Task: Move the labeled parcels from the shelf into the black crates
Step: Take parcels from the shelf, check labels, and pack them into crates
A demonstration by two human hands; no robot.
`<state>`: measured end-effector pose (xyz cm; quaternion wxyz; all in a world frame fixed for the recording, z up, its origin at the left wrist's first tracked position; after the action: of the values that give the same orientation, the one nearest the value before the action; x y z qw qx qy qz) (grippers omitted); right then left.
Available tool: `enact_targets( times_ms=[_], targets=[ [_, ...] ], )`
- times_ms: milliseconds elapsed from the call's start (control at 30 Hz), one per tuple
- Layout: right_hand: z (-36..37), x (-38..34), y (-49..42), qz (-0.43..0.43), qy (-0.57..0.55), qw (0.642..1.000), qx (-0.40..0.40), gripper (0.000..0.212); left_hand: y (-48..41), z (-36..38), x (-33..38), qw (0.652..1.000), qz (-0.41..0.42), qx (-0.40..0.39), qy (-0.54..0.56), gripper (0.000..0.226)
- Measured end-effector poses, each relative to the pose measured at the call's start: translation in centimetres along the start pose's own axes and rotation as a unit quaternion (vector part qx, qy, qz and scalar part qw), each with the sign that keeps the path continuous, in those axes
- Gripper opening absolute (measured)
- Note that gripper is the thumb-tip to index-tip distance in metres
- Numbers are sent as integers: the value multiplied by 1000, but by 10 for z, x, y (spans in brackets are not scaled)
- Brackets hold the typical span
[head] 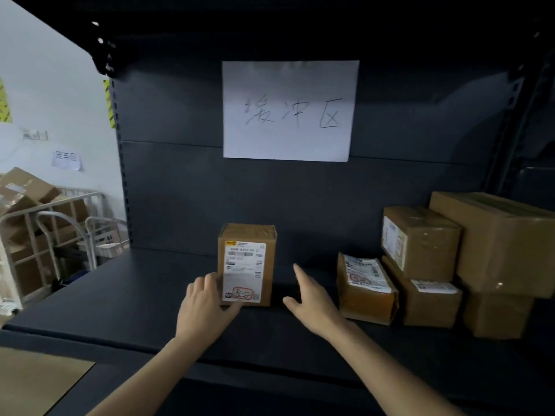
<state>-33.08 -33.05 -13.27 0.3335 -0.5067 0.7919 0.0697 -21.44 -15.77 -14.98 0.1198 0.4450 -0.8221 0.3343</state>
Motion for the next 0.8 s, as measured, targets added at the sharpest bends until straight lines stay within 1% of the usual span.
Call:
enact_targets(
  times_ms=[67,167,233,333,467,567,667,733,800],
  targets=[
    [-18,4,7,-13,18,999,36,70,6,-1,15,999,39,31,-1,62],
    [-47,15,19,-34,33,994,99,62,12,5,49,994,95,35,30,48],
    [-66,25,29,-35,35,990,134,59,14,13,72,990,125,16,60,43],
    [-93,48,43,-16,42,981,191,54,15,31,102,986,143,-18,90,42],
    [-119,80,61,13,51,972,231,51,15,58,133,982,156,-54,89,43],
    [-131,100,70,51,56,967,244,52,13,75,148,979,146,-85,114,46],
    [-136,111,76,61,64,964,251,50,9,92,159,974,120,-124,147,53],
    [-138,116,77,66,70,962,255,49,4,102,166,967,77,-161,184,58],
    [-138,119,79,73,65,961,258,48,-2,112,171,949,10,-205,238,65]
  ],
)
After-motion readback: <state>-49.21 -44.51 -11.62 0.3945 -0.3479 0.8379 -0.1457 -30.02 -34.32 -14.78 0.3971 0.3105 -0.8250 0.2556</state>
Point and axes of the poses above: each hand's wrist, its own y-axis away from the middle knuckle, its own z-axis out of the palm, x = y × z, the point moved 5 cm from there along -y, towards the middle knuckle, and after that the axes turned 3 degrees about x, right-handed, at the moved point
